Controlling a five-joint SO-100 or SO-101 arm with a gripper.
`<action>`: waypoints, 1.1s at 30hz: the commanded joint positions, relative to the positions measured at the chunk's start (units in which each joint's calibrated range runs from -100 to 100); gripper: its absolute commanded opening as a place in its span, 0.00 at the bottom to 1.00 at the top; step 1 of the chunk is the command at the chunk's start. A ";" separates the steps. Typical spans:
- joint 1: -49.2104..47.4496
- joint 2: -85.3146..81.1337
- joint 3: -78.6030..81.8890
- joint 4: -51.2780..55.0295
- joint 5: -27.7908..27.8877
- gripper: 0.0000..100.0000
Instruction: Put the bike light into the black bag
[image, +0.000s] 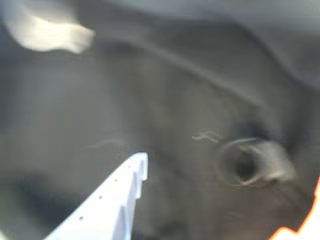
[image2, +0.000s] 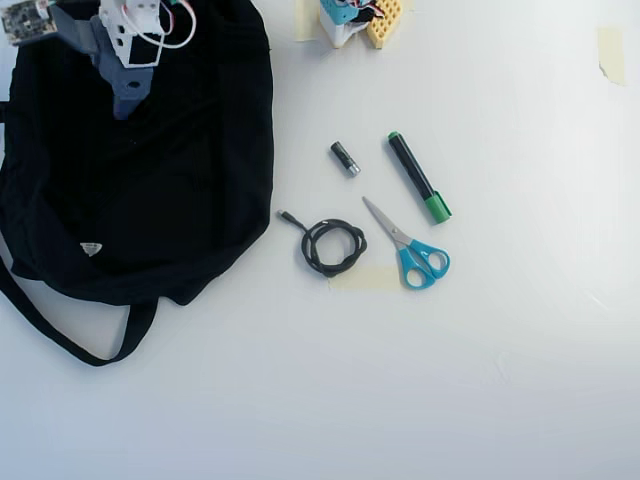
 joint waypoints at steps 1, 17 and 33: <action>-9.88 -12.82 -2.94 5.31 -0.28 0.35; -36.28 -34.07 16.46 20.98 -1.53 0.02; -43.84 -65.69 66.33 3.93 -1.43 0.02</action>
